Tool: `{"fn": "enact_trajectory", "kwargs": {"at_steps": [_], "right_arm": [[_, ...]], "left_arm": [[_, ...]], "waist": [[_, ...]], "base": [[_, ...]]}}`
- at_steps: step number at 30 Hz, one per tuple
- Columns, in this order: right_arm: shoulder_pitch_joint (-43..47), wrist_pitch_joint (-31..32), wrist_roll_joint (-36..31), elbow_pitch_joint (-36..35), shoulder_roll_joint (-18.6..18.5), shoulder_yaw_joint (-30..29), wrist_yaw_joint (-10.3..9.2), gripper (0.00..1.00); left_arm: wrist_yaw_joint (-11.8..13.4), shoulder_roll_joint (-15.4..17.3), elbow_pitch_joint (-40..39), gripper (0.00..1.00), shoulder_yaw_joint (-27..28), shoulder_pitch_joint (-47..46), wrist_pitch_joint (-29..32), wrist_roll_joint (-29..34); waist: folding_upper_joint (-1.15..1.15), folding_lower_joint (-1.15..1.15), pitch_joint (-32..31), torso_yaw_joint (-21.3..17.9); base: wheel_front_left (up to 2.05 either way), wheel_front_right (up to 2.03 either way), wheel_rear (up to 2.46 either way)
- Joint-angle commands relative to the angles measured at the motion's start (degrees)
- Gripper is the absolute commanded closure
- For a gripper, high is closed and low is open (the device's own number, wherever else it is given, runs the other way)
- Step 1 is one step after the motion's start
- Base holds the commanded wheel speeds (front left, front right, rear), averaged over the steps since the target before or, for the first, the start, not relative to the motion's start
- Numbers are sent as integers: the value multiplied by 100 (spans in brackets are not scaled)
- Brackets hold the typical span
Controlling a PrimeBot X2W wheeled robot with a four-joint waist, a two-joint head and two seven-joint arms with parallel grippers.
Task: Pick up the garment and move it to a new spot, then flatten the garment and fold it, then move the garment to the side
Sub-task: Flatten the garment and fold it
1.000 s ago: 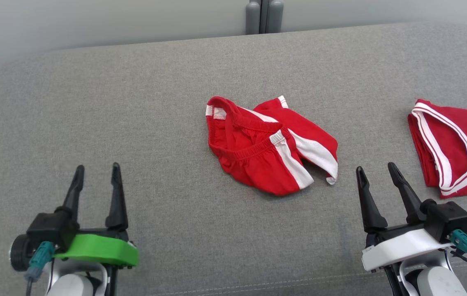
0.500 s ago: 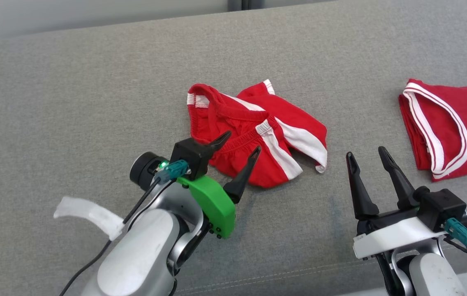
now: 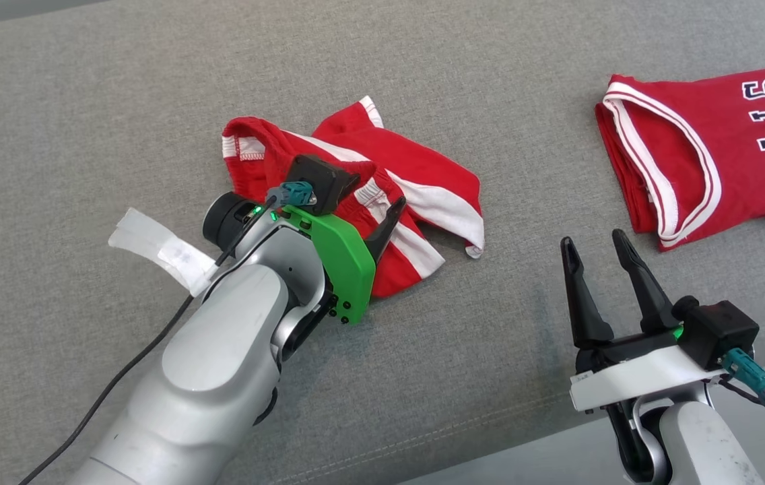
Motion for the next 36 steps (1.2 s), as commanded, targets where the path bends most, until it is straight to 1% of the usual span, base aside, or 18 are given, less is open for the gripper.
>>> {"fn": "enact_trajectory", "kwargs": {"at_steps": [1, 2, 3, 4, 5, 10, 12, 15, 18, 22, 25, 27, 30, 31, 33, 34, 35, 36], "right_arm": [[-81, -43, 41, 24, -1, -16, -9, 0], [-91, -53, 42, 41, -1, -26, -9, 0], [-101, -63, 44, 52, -1, -37, -9, 0], [-114, -66, 52, 57, -2, -46, -9, 0], [-119, -74, 56, 60, -1, -50, -9, 0], [-106, -94, 10, 63, -1, -131, -9, 0], [-96, -87, -8, 60, -2, -168, -9, 0], [-65, -91, -23, 49, -2, -210, -9, 0], [-23, -93, -44, 31, -3, -252, -9, 0], [14, -91, -70, 11, -5, -312, -9, 0], [49, -81, -90, -12, -3, -381, -9, 0], [60, -54, -103, -27, -3, -425, -9, 0], [73, 0, -140, -51, -4, -462, -9, 0], [70, 20, -147, -63, -4, -467, -9, 0], [62, 59, -171, -77, -4, -458, -9, 0], [59, 75, -180, -84, -6, -460, -9, 0], [52, 97, -186, -91, -5, -453, -9, 0], [48, 103, -194, -93, -5, -455, -9, 0]], "left_arm": [[-32, 12, 55, 16, -20, -116, -48, -41], [-27, 14, 100, 53, -47, -149, -67, -43], [-27, 17, 126, 69, -76, -163, -96, -51], [-30, 15, 139, 89, -111, -171, -114, -65], [-31, 23, 133, 100, -138, -173, -147, -75], [-35, 131, -211, 100, -284, -29, -294, -10], [-9, 219, -493, 100, -290, 93, -345, -3], [94, 438, -1059, 100, -246, 331, -373, -23], [328, 756, -1693, 100, -70, 695, -391, -106], [814, 1250, -2479, 100, 405, 1322, -464, -306], [1165, 1575, -2863, 100, 836, 1823, -544, -534], [1338, 1724, -2993, 100, 1092, 2117, -622, -691], [1454, 1804, -3042, 100, 1335, 2495, -759, -909], [1462, 1822, -3004, 100, 1385, 2583, -797, -979], [1423, 1750, -2876, 100, 1457, 2716, -881, -1145], [1408, 1717, -2782, 89, 1483, 2757, -934, -1167], [1398, 1674, -2690, 56, 1510, 2784, -987, -1219], [1366, 1624, -2589, 0, 1505, 2824, -1023, -1272]], "waist": [[0, 0, 140, -115], [0, 0, 146, -105], [0, 0, 152, -91], [0, 0, 154, -70], [0, 0, 151, -53], [0, 0, 111, 118], [0, 0, 88, 199], [0, 0, 46, 316], [0, 0, 0, 427], [0, 0, -48, 547], [0, 0, -75, 646], [0, 0, -97, 710], [0, 0, -118, 798], [0, 0, -125, 821], [0, 0, -138, 854], [0, 0, -150, 866], [0, 0, -159, 868], [0, 0, -177, 873]], "base": [[0, 0, 0], [0, 0, 0], [0, 0, 0], [0, 0, 0], [0, 0, 0], [0, 0, 0], [0, 0, 0], [0, 0, 0], [0, 0, 0], [0, 0, 0], [0, 0, 0], [0, 0, 0], [0, 0, 0], [0, 0, 0], [0, 0, 0], [0, 0, 0], [0, 0, 0], [0, 0, 0]]}}
